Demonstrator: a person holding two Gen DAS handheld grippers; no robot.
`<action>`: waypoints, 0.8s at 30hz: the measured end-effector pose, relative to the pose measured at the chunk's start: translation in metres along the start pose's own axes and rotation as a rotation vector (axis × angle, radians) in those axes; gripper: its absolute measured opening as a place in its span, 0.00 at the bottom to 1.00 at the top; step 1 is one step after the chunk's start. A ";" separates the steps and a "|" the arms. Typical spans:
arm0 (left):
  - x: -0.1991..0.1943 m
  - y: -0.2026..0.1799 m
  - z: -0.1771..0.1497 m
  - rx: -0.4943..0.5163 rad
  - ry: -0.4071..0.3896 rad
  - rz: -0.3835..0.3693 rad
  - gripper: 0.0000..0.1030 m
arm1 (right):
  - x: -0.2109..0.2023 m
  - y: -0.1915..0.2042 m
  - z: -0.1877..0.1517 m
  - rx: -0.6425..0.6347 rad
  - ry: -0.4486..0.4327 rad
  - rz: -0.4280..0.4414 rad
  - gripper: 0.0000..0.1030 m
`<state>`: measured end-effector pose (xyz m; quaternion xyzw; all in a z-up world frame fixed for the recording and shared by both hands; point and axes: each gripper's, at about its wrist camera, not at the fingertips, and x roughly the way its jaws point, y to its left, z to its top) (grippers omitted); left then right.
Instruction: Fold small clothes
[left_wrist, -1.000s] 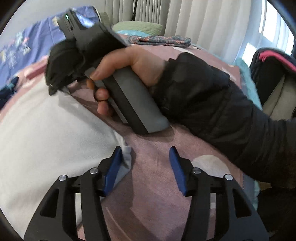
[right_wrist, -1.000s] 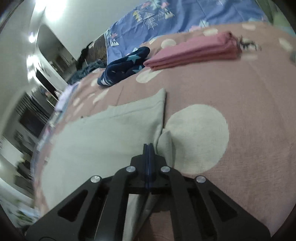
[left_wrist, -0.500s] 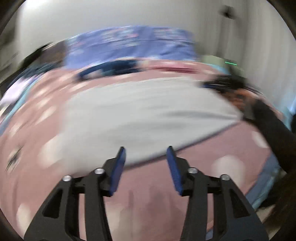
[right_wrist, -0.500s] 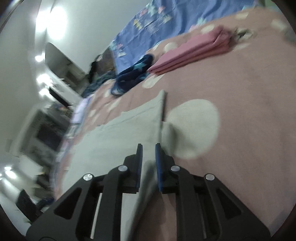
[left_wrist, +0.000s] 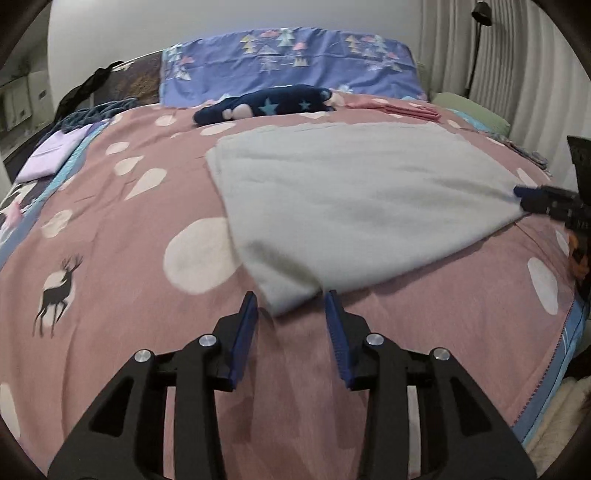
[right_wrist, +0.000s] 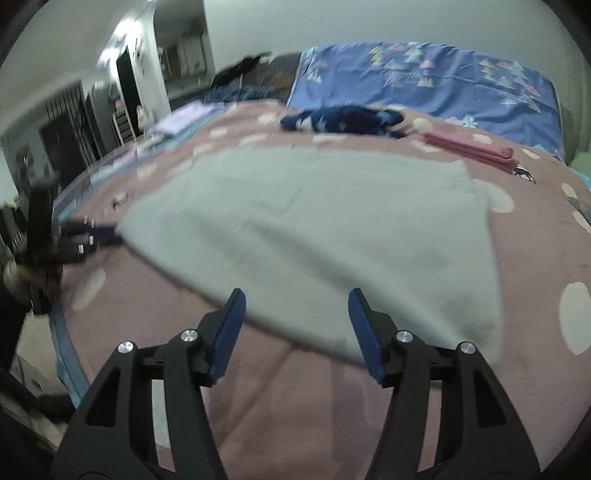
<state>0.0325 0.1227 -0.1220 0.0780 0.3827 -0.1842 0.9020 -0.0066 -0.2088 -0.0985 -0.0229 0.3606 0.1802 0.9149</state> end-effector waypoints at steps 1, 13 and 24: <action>0.002 0.002 0.001 0.001 -0.003 -0.017 0.05 | 0.007 0.004 0.000 -0.001 0.020 -0.009 0.59; -0.037 0.039 -0.023 -0.069 -0.084 -0.016 0.00 | 0.021 0.035 0.012 -0.036 0.036 -0.127 0.61; -0.016 0.054 -0.034 -0.190 -0.050 -0.054 0.27 | 0.079 0.227 0.035 -0.596 -0.055 -0.032 0.61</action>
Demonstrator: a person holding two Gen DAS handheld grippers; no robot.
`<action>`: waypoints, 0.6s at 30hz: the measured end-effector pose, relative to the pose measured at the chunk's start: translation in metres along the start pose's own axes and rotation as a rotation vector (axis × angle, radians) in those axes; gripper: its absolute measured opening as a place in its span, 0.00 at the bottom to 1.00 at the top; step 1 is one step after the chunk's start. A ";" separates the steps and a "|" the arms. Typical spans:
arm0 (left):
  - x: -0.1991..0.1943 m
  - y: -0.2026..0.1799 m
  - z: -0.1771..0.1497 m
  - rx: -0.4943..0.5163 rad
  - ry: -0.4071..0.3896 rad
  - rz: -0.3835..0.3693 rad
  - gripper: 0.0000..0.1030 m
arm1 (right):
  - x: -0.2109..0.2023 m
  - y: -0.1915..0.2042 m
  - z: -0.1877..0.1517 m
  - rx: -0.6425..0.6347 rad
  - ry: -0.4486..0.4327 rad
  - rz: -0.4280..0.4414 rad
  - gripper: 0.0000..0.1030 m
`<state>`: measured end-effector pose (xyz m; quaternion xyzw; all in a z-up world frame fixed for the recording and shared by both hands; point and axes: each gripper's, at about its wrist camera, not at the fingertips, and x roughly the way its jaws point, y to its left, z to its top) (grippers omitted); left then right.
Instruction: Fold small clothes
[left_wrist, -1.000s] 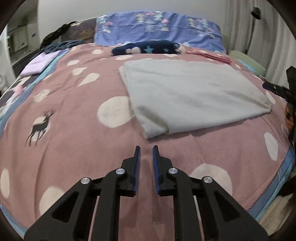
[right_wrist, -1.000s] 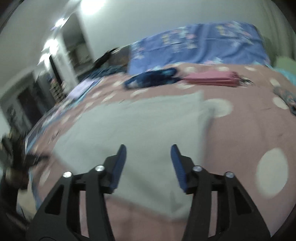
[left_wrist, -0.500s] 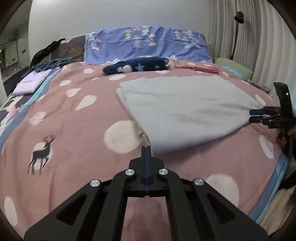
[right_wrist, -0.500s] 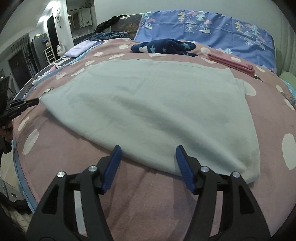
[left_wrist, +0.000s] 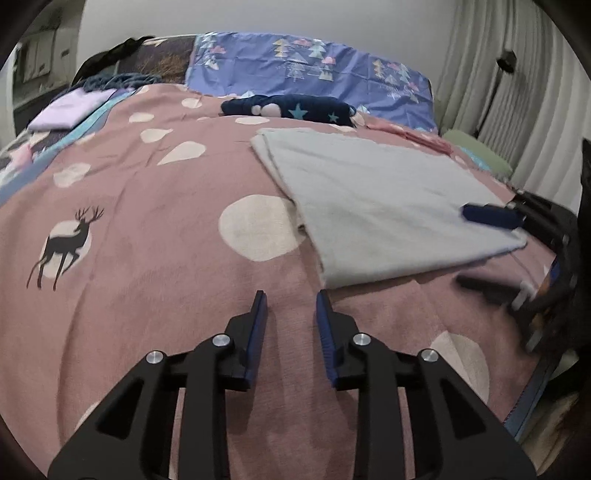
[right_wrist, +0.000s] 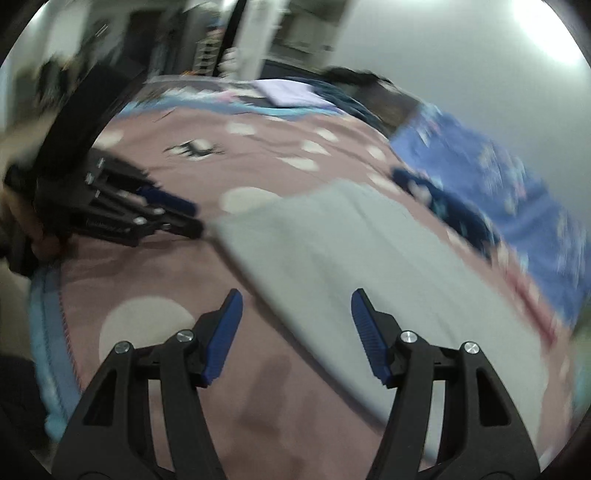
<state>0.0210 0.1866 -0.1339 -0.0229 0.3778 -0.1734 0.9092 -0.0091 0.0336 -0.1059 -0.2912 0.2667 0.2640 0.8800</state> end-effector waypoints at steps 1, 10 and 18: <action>-0.003 0.005 -0.001 -0.025 -0.007 -0.004 0.28 | 0.008 0.012 0.006 -0.055 0.002 -0.006 0.59; -0.028 0.065 0.035 -0.195 -0.152 -0.015 0.48 | 0.057 0.052 0.033 -0.233 0.044 -0.119 0.59; 0.102 0.090 0.141 -0.328 0.044 -0.471 0.55 | 0.072 0.053 0.041 -0.228 0.057 -0.152 0.59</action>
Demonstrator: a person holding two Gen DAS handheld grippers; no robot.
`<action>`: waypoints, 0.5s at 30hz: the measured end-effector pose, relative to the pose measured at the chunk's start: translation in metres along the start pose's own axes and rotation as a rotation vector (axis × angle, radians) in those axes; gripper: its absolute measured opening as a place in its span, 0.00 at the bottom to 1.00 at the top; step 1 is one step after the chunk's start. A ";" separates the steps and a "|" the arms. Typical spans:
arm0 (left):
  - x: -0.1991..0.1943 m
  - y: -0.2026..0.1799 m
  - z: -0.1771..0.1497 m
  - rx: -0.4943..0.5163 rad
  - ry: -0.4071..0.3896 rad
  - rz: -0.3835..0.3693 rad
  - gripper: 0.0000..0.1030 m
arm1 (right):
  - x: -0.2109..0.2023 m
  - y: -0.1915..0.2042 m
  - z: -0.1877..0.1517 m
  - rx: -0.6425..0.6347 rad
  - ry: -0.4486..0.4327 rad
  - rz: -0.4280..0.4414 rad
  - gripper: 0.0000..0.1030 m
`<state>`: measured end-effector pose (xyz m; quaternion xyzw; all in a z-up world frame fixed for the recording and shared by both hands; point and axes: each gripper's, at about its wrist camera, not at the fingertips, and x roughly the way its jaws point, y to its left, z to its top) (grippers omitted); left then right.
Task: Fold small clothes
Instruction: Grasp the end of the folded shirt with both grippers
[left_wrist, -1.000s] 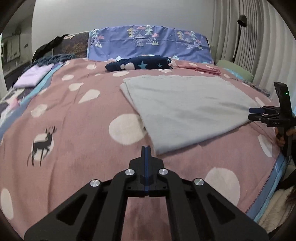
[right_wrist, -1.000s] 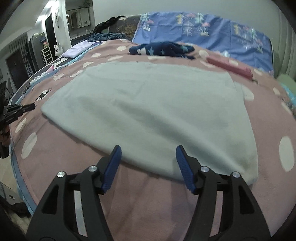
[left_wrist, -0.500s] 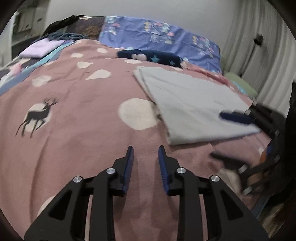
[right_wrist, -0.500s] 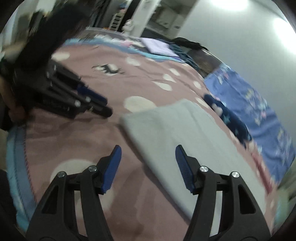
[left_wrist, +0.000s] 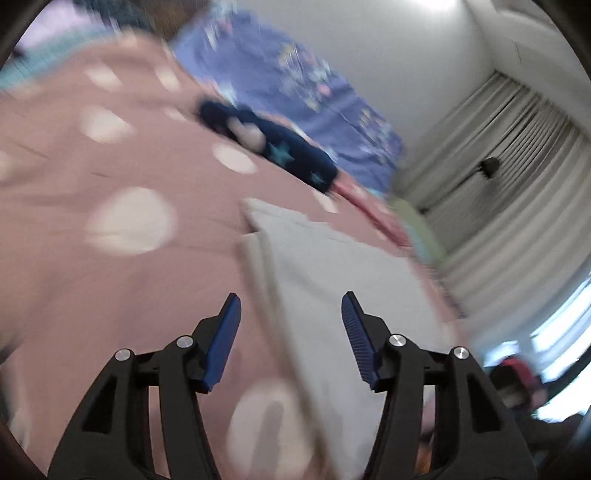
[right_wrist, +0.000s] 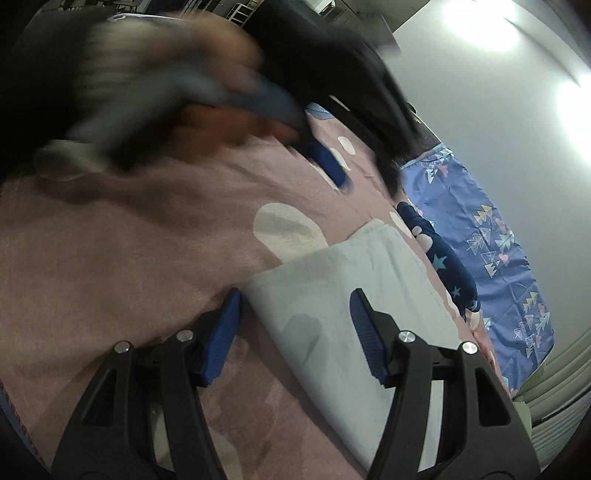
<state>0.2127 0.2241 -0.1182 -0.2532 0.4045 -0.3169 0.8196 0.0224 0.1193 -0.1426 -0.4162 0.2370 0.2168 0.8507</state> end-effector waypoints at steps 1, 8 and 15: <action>0.022 0.008 0.014 -0.041 0.045 -0.009 0.55 | 0.002 -0.001 0.001 0.005 0.004 -0.004 0.59; 0.066 0.023 0.015 -0.063 0.016 -0.077 0.28 | 0.013 -0.009 0.001 0.036 0.011 -0.004 0.59; 0.060 0.045 0.015 -0.173 0.003 -0.172 0.13 | 0.025 -0.011 0.009 0.027 0.019 -0.048 0.58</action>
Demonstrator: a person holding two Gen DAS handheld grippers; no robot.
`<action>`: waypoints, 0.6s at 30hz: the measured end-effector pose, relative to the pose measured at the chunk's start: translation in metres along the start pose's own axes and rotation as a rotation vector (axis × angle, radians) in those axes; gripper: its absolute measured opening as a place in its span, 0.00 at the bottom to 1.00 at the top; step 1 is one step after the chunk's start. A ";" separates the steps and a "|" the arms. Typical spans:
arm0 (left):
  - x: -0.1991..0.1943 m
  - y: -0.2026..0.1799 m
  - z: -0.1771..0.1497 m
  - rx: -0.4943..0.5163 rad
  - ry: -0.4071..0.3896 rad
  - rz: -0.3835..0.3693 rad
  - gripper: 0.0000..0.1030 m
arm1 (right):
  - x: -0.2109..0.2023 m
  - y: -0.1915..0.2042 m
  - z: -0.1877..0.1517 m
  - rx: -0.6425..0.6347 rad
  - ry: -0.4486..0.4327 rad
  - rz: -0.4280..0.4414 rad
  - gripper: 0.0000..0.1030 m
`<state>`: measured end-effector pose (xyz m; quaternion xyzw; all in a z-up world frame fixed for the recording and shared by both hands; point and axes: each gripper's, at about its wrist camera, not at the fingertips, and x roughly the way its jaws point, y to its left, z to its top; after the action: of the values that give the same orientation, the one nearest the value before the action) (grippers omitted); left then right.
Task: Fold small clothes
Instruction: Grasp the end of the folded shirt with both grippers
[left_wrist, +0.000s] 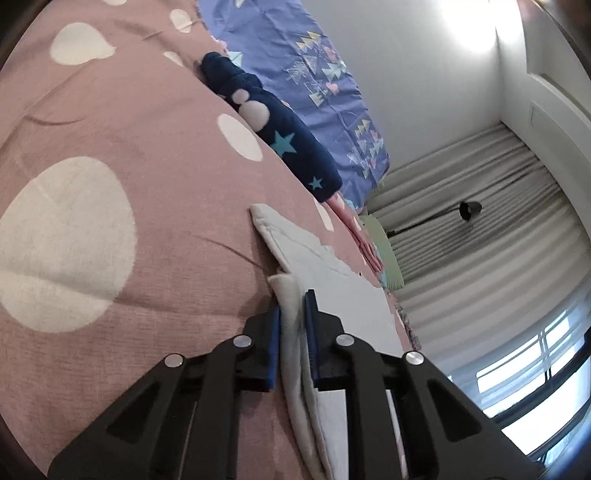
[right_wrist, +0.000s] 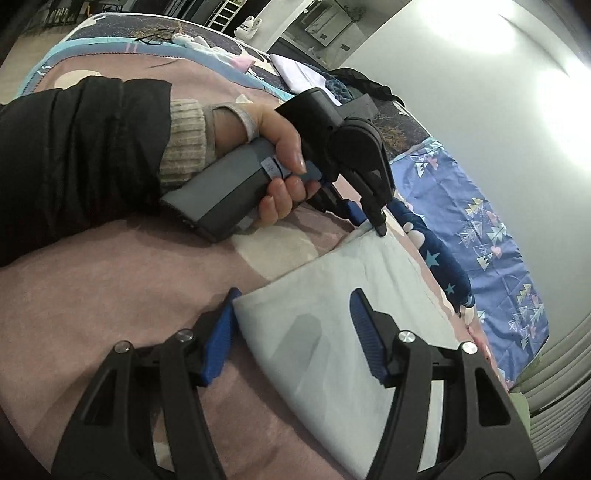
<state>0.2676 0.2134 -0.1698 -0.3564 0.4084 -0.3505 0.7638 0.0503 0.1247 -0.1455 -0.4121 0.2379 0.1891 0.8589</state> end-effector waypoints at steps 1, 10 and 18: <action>0.002 -0.003 -0.001 0.012 0.007 0.005 0.13 | 0.002 -0.001 0.001 0.001 0.003 0.000 0.48; -0.029 -0.006 0.002 0.040 -0.140 0.040 0.02 | -0.019 0.002 0.003 0.041 -0.024 0.080 0.04; -0.025 0.003 0.002 -0.006 -0.128 0.049 0.02 | -0.026 -0.009 0.000 0.102 -0.042 0.107 0.04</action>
<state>0.2602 0.2361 -0.1624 -0.3703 0.3686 -0.3067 0.7956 0.0334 0.1159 -0.1254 -0.3505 0.2508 0.2308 0.8723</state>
